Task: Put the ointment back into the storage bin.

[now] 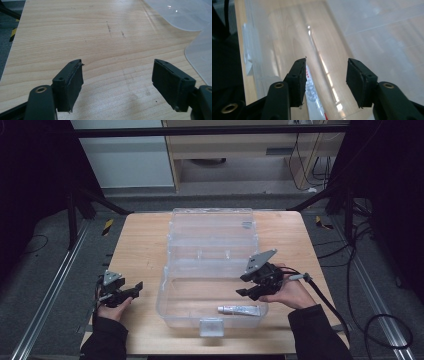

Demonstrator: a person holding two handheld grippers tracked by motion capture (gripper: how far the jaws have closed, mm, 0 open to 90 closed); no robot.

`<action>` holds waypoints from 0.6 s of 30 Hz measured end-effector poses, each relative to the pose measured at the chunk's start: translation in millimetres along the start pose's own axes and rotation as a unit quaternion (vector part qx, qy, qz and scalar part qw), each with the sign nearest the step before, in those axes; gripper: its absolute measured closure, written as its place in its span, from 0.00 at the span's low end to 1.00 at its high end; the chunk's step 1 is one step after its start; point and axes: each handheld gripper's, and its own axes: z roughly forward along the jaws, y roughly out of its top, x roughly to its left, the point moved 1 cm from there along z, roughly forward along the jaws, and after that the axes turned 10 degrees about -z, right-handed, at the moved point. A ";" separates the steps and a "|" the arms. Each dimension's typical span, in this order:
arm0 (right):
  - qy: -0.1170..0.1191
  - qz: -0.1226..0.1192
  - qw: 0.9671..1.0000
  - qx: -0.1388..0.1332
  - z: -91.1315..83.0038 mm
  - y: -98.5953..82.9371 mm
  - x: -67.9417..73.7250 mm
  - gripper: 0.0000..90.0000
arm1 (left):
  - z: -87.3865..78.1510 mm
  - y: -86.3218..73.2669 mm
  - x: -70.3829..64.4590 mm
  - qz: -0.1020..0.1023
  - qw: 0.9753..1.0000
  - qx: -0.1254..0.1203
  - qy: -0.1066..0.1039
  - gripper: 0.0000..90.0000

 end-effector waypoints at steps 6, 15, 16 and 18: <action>-0.051 0.047 0.994 -0.079 -25.2 -13.7 -4.0 0.44 | -0.5 0.1 0.3 0.001 1.000 0.001 0.001 0.27; -0.126 0.108 0.974 -0.157 -56.3 -50.3 -7.9 0.32 | -0.1 -0.1 0.1 0.000 1.000 0.000 0.000 0.29; -0.136 0.115 0.970 -0.164 -58.3 -55.2 -8.4 0.31 | -0.2 0.0 0.2 0.000 1.000 0.000 0.000 0.29; -0.160 0.131 0.962 -0.176 -61.5 -66.7 -10.2 0.28 | -0.8 0.1 0.6 0.000 1.000 0.000 0.000 0.29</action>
